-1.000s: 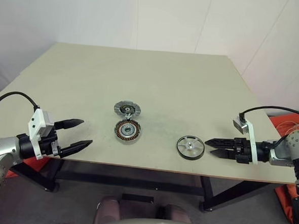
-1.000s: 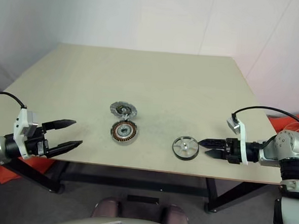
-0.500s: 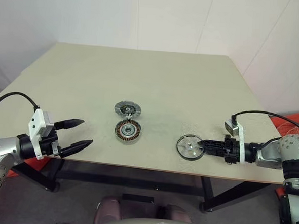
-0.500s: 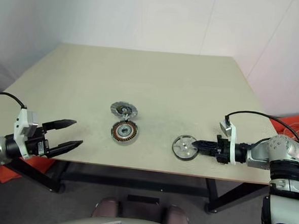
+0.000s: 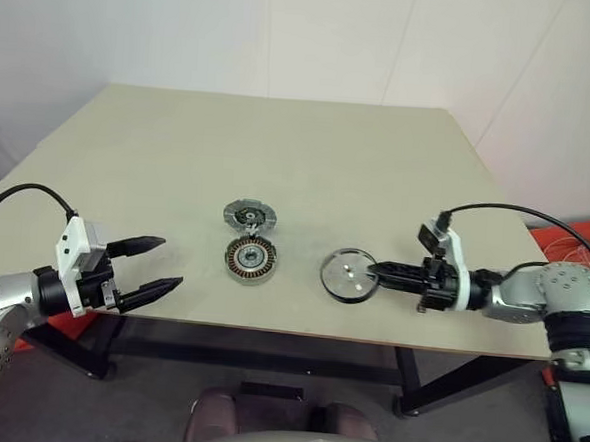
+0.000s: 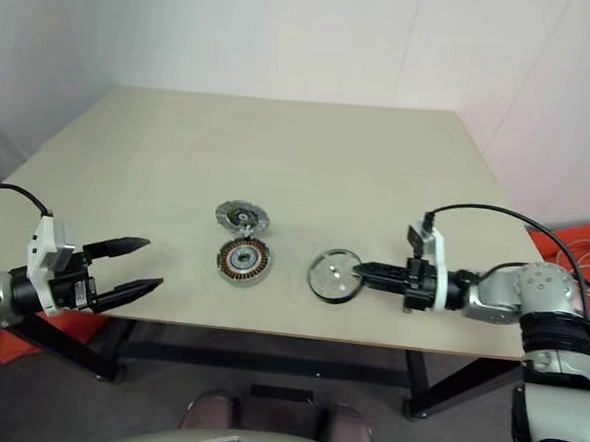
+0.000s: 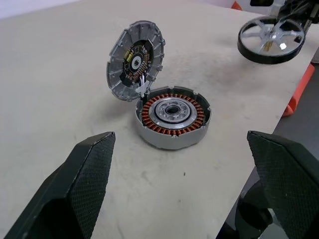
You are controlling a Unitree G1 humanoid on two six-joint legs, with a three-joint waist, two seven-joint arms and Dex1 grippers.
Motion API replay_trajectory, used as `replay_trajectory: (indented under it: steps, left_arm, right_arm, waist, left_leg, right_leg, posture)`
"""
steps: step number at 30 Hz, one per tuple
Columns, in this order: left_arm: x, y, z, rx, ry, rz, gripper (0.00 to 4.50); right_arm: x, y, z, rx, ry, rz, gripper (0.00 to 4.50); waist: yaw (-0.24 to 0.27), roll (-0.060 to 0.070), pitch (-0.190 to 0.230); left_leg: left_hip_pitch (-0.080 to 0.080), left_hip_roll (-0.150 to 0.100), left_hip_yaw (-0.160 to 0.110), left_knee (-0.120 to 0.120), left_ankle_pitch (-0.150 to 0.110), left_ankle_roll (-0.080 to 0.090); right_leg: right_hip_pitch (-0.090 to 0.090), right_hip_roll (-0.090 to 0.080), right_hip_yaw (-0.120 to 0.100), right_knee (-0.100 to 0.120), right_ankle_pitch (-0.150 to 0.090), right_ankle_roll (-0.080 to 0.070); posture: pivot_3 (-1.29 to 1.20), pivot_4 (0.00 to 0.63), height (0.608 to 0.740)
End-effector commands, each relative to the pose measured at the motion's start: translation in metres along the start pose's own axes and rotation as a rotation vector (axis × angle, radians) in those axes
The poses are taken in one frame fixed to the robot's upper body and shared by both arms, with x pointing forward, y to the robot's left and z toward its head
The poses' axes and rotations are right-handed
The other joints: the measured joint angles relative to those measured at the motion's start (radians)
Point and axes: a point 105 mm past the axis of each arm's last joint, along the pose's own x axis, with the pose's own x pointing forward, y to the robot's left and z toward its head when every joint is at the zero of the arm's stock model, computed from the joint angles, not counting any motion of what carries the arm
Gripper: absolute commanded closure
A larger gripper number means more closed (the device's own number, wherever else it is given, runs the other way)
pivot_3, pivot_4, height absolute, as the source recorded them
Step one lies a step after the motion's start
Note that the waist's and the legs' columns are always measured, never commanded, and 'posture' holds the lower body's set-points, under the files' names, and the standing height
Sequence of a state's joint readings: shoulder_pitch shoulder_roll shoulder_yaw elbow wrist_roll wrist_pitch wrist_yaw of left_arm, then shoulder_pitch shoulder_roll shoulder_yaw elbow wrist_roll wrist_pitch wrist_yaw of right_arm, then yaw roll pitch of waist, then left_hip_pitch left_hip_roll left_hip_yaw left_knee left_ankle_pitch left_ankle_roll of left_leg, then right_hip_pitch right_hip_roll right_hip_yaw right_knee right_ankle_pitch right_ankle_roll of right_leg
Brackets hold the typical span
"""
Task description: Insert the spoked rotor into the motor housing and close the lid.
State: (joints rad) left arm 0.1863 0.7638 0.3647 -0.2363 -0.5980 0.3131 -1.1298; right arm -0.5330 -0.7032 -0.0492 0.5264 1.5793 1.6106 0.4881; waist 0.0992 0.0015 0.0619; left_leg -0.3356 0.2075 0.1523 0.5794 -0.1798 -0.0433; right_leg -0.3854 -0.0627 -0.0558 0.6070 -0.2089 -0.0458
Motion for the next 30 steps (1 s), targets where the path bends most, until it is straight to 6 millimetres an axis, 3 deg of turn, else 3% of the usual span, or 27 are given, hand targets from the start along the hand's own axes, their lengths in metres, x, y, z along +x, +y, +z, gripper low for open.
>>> replay_trajectory:
  steps: [1, 11, 21, 30]
  left_arm:
    - [-0.004, -0.001, 0.013, 0.047, -0.032, 0.009, 0.0]
    - [-0.007, 0.0, 0.011, 0.052, -0.011, 0.033, 0.0]
    - [-0.011, 0.0, 0.012, 0.057, 0.0, 0.048, 0.0]
    - [-0.016, 0.002, 0.014, 0.07, 0.022, 0.056, 0.0]
  right_arm:
    - [0.019, 0.032, 0.012, -0.077, -0.005, 0.107, 4.22]
    - [0.091, 0.036, 0.016, -0.092, -0.075, 0.084, 4.22]
    - [0.124, 0.039, 0.013, -0.028, -0.089, 0.091, 4.22]
    - [0.142, 0.021, 0.007, 0.013, -0.047, 0.037, 4.22]
  waist:
    - [0.001, 0.0, 0.0]
    - [-0.001, -0.001, -0.001]
    - [-0.004, -0.001, -0.001]
    - [-0.004, -0.002, -0.001]
  left_leg:
    - [0.0, 0.0, 0.0, 0.0, 0.0, 0.0]
    - [-0.003, 0.0, -0.002, -0.002, 0.0, -0.001]
    - [-0.01, -0.001, -0.002, -0.003, 0.0, -0.002]
    - [-0.011, -0.001, -0.002, -0.003, 0.0, -0.002]
  right_leg:
    - [0.0, 0.0, 0.0, 0.0, 0.0, 0.0]
    - [-0.003, -0.001, 0.0, 0.001, 0.0, 0.0]
    - [-0.01, -0.001, 0.0, 0.002, 0.0, 0.0]
    - [-0.011, 0.0, 0.001, 0.002, 0.0, 0.0]
  posture:
    - [0.0, 0.0, 0.74]
    - [0.0, 0.0, 0.74]
    - [0.0, 0.0, 0.74]
    - [0.0, 0.0, 0.74]
